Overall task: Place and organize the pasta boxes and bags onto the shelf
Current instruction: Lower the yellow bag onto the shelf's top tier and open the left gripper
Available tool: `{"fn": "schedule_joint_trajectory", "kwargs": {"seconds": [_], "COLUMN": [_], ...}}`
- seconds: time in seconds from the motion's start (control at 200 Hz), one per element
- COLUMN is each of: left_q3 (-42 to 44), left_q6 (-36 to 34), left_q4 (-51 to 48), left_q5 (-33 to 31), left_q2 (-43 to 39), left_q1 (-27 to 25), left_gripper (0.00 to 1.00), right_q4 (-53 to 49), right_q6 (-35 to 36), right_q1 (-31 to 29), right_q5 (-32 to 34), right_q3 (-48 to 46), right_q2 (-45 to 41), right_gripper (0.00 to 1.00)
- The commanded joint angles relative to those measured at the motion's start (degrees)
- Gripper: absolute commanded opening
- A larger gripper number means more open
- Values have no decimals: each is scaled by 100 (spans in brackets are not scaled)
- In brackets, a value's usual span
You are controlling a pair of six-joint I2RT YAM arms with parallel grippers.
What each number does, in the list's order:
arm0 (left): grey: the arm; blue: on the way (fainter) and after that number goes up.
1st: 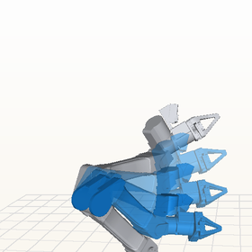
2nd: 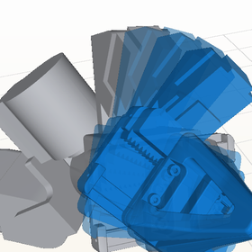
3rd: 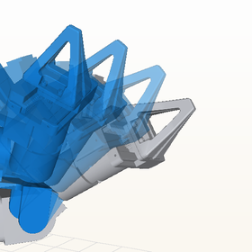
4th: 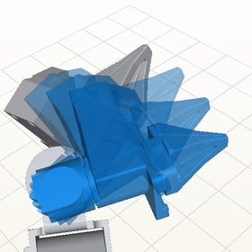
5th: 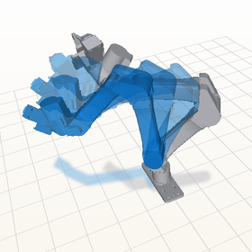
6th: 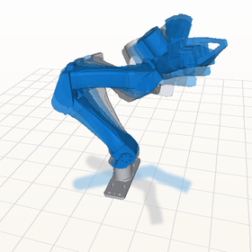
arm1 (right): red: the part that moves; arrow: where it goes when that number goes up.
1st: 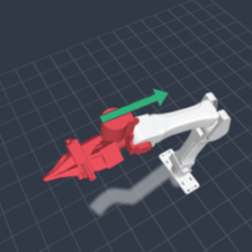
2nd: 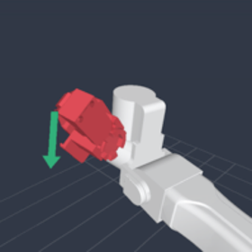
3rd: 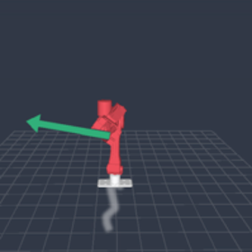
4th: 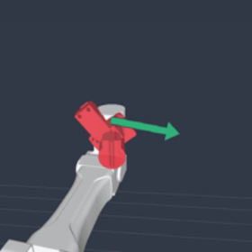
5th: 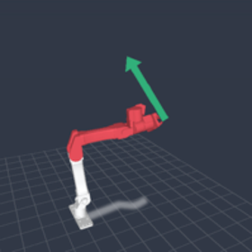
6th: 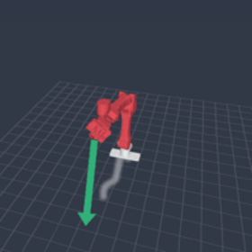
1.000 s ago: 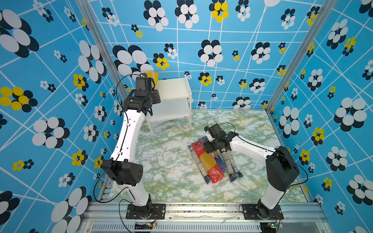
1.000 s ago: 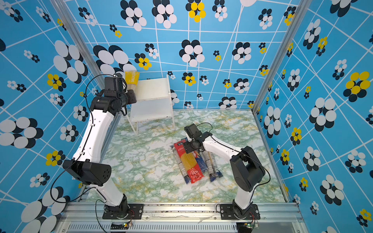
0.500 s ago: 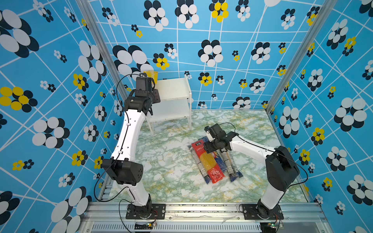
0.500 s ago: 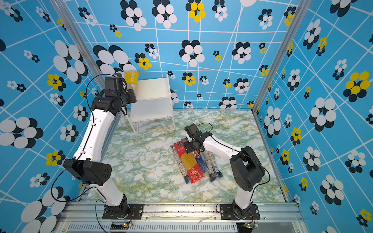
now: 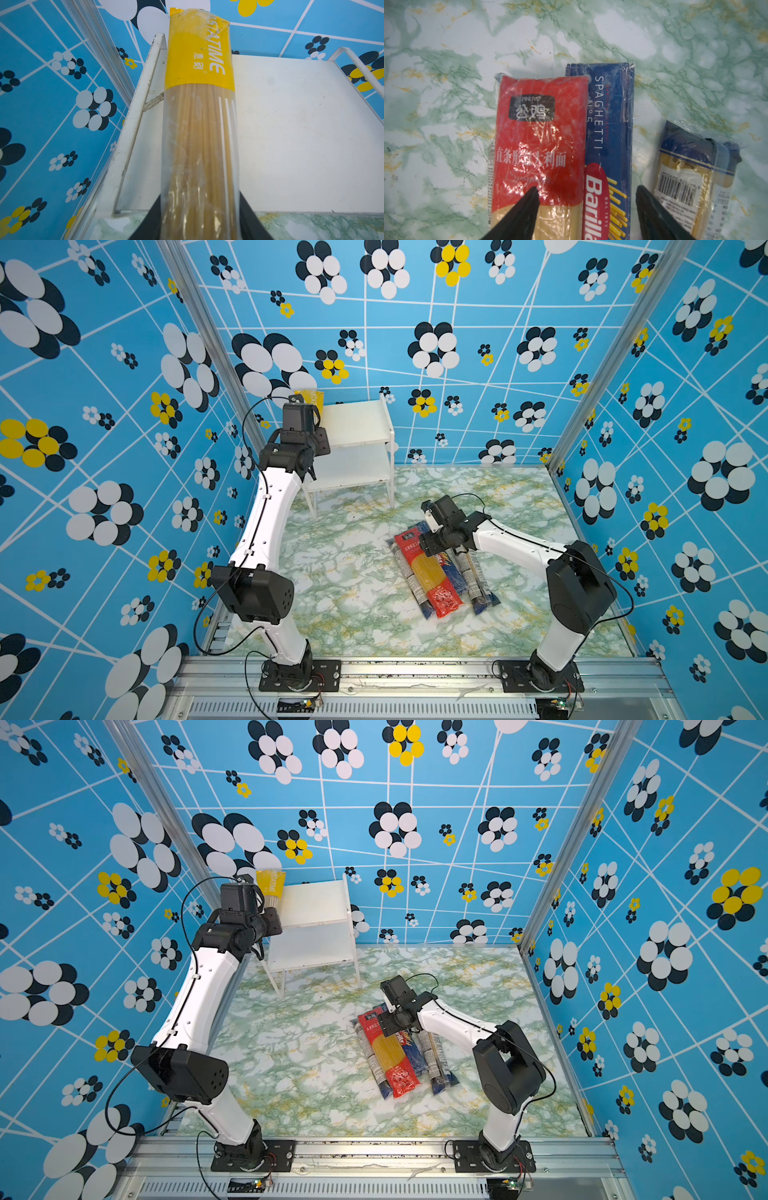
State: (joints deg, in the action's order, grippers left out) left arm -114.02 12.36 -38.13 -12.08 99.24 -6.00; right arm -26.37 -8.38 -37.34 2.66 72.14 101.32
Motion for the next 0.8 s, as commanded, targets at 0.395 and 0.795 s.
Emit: {"fn": "schedule_joint_trajectory", "kwargs": {"seconds": [0.395,0.795], "left_q3": [327,662], "left_q6": [-76,141], "left_q4": [1016,906], "left_q5": [-248,-116], "left_q2": [-620,-1401], "left_q1": [49,-6], "left_gripper": [68,99], "right_q4": [-91,-501], "right_q6": [-37,260], "right_q1": [39,43], "right_q5": [-11,176], "right_q3": [34,381], "right_q2": [20,-101], "right_gripper": [77,77]}}
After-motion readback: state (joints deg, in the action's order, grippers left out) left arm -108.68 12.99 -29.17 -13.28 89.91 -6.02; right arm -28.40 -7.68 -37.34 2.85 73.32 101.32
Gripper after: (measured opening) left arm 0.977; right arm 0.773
